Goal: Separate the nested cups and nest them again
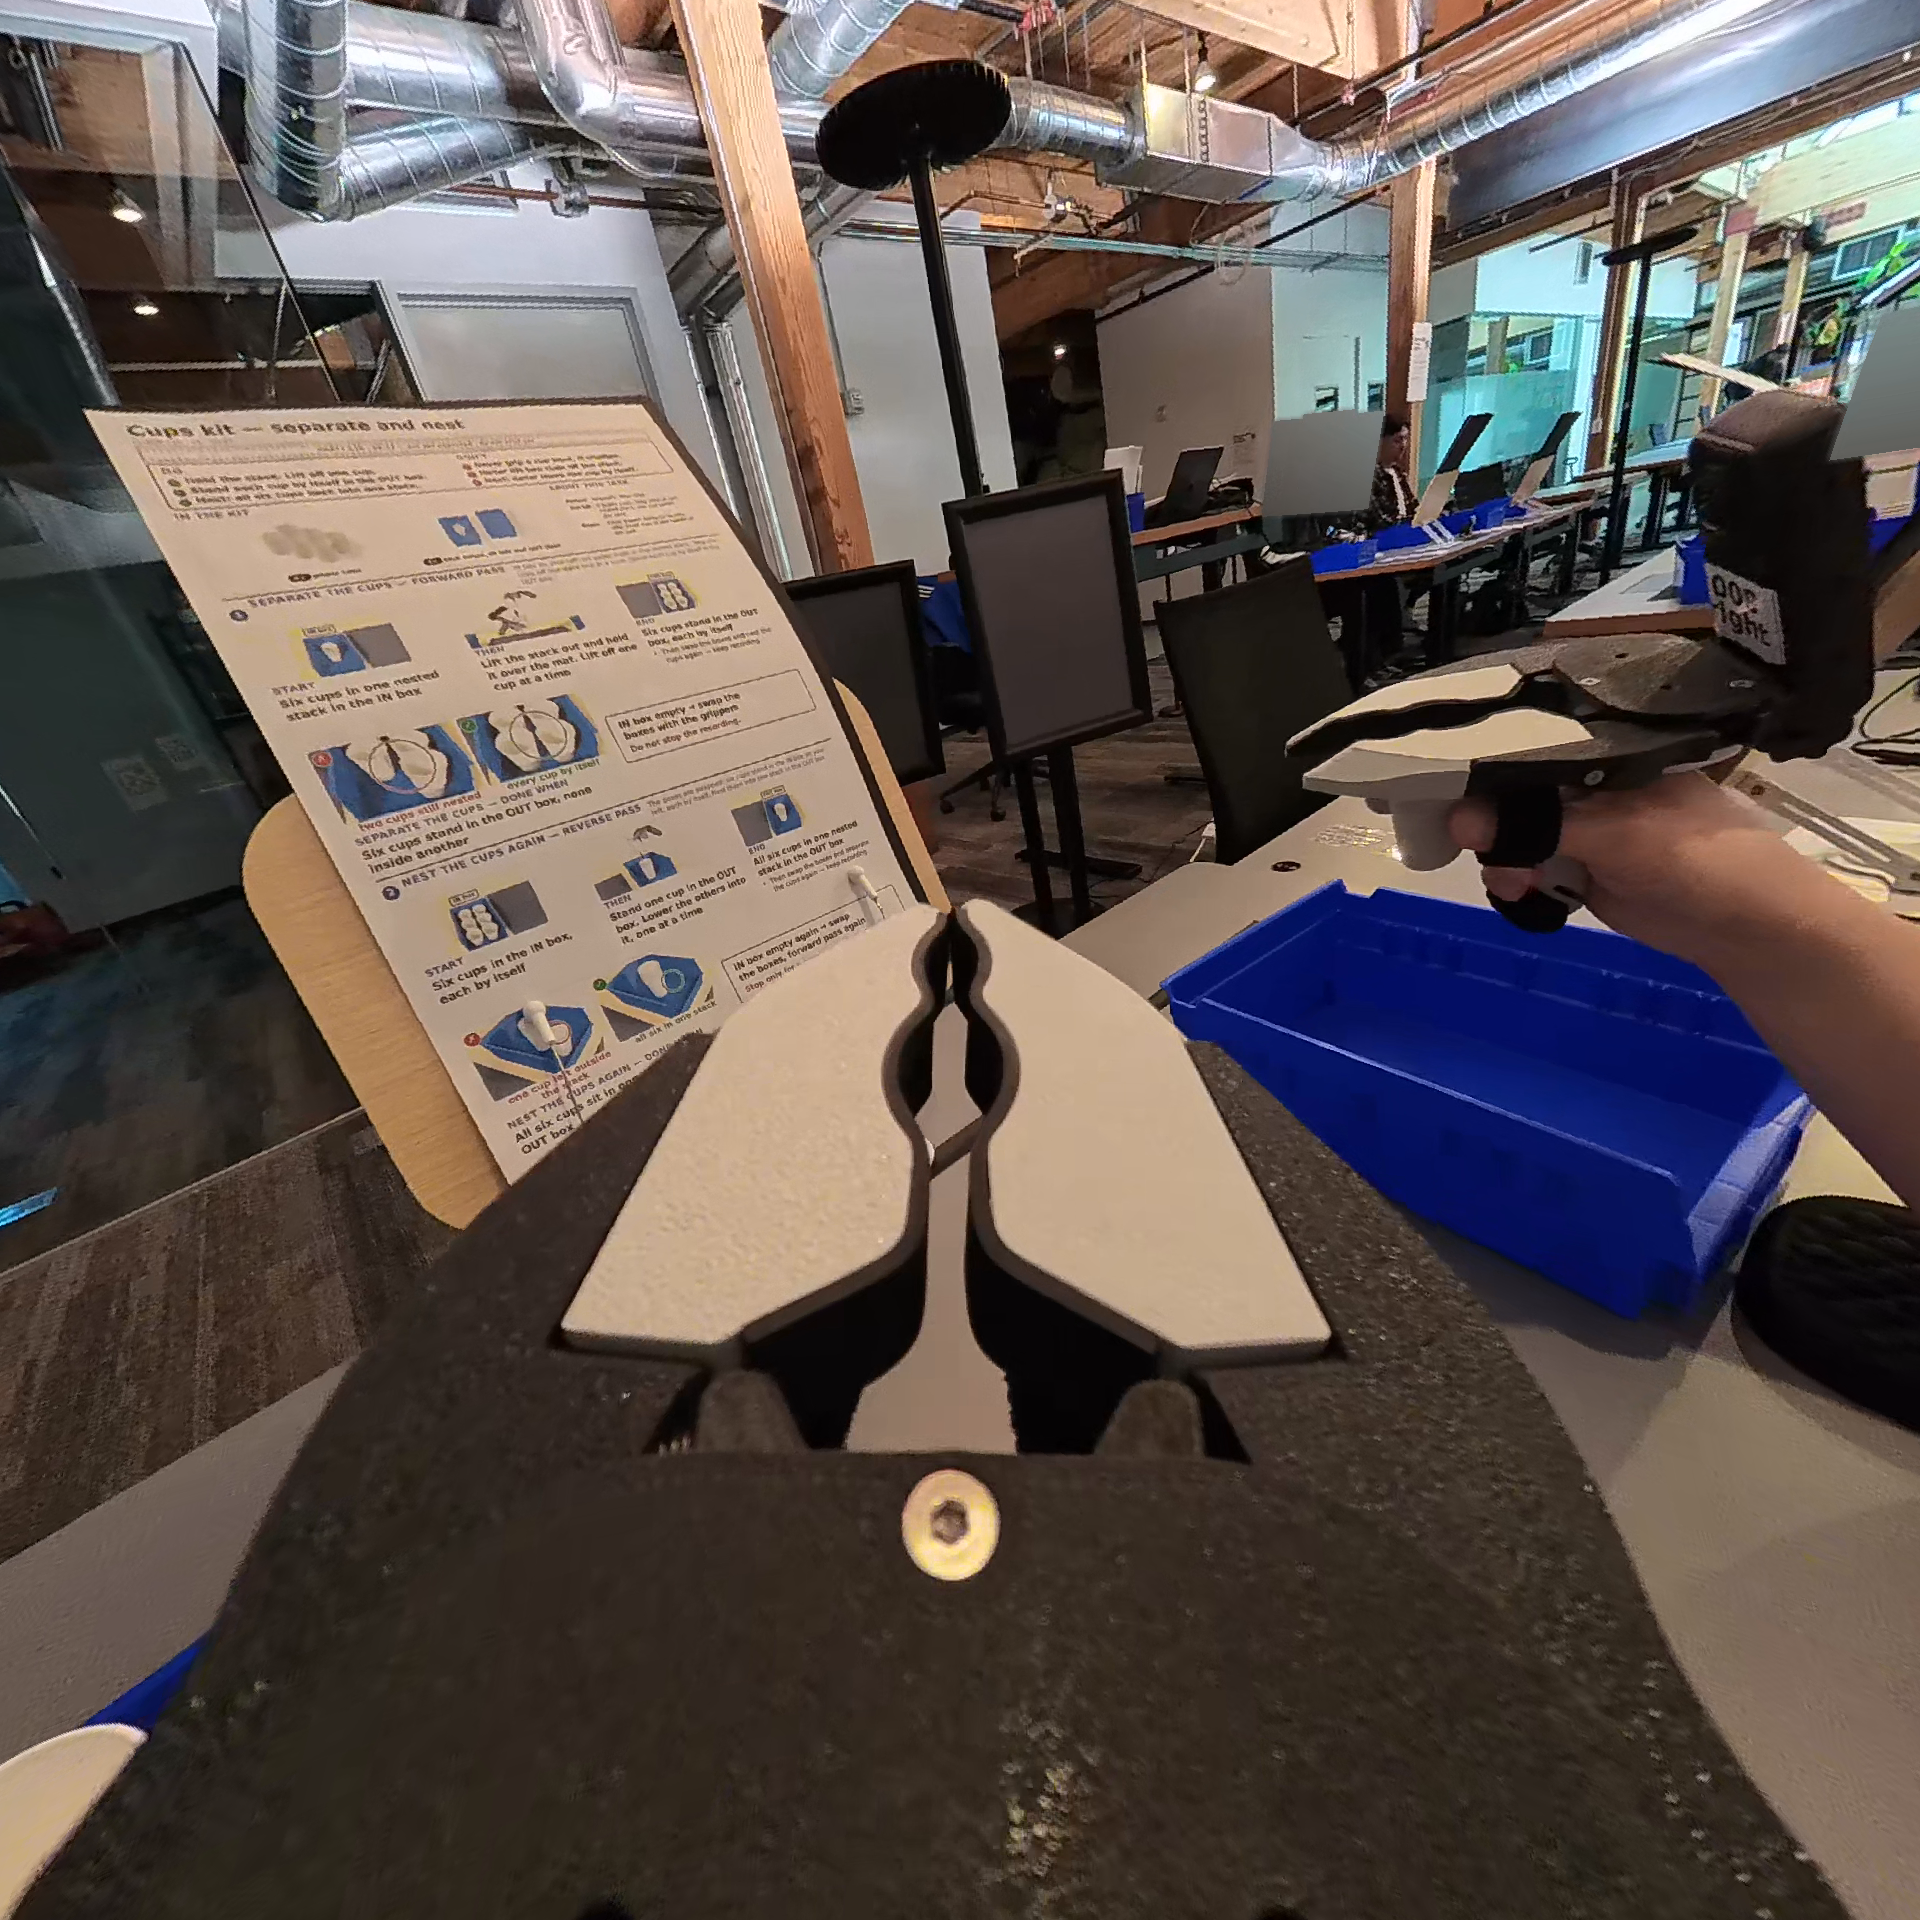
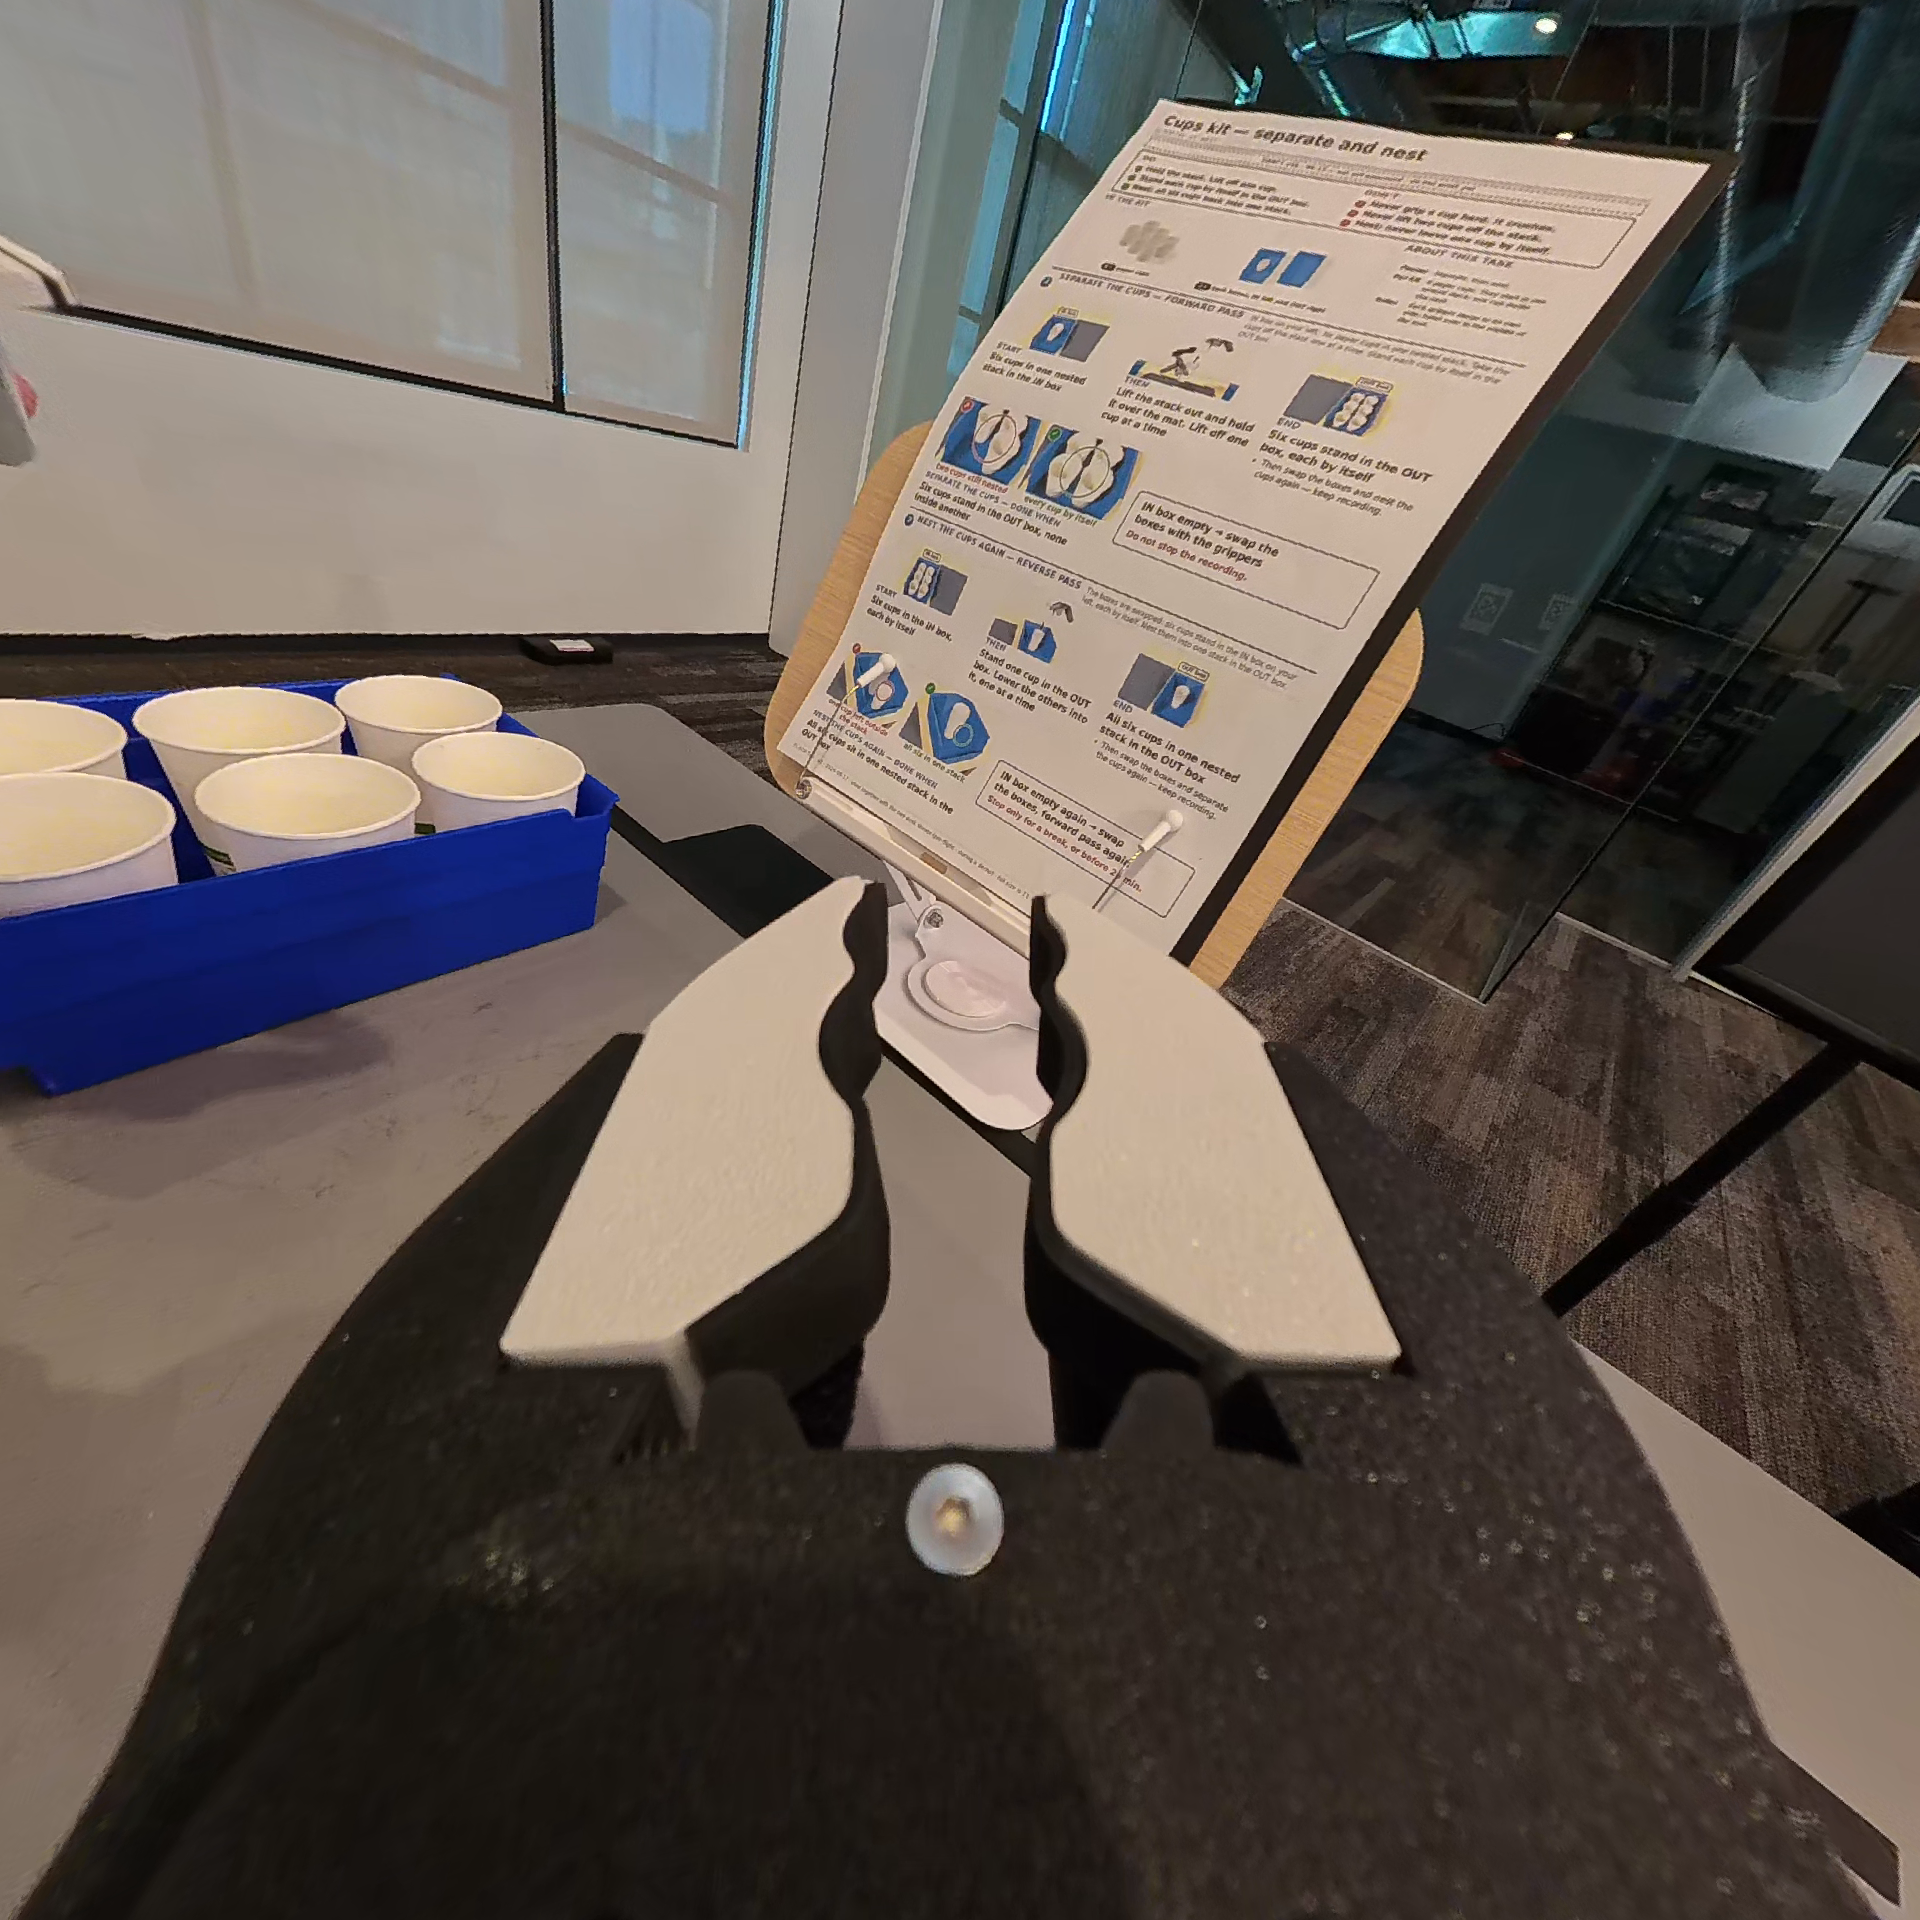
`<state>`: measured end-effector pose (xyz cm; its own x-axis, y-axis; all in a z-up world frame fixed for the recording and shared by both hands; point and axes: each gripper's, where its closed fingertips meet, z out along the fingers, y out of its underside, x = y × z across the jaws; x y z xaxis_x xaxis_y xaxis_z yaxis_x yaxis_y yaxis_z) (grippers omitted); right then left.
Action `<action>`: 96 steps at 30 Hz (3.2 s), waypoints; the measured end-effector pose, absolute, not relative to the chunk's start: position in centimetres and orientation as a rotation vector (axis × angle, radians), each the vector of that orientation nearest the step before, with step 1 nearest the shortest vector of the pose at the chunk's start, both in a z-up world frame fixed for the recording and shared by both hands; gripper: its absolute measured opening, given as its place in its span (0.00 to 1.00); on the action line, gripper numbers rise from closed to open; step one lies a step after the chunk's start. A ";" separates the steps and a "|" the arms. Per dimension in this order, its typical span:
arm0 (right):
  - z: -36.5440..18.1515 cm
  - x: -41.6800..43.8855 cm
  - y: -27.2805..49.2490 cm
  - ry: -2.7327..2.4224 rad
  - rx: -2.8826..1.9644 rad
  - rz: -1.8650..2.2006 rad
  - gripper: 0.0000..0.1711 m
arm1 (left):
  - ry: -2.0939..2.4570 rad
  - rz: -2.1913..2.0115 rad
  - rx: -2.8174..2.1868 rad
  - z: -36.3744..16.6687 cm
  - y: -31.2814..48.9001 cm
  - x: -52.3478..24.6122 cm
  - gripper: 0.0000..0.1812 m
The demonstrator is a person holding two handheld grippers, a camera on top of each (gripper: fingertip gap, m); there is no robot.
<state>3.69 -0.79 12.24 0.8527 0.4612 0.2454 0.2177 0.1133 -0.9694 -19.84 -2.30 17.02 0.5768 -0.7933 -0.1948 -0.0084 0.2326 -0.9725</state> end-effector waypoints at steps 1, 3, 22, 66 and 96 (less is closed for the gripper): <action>12.2 3.7 -0.8 -0.570 -1.471 0.191 0.15 | 0.812 -0.628 -1.229 17.1 -2.3 -19.8 0.00; 12.3 3.7 -0.7 -0.564 -1.466 0.195 0.15 | 0.813 -0.626 -1.229 17.0 -2.3 -19.8 0.00; 12.1 4.4 -0.2 -0.529 -1.469 0.141 0.14 | 0.816 -0.627 -1.245 16.7 -1.9 -19.8 0.00; 13.3 5.4 -2.8 -0.559 -1.520 0.277 0.20 | 0.966 -0.202 -1.500 15.6 -6.5 -24.5 0.09; 13.7 5.4 -5.1 -0.617 -1.543 0.491 0.20 | 1.745 0.160 -2.289 -8.8 -4.2 -36.2 0.08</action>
<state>5.44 -5.10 13.65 0.7592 0.6482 0.0583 0.0885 -0.0140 -0.9960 -36.18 -4.15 -8.81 0.2734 -0.9312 -0.2412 -0.9595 -0.2462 -0.1372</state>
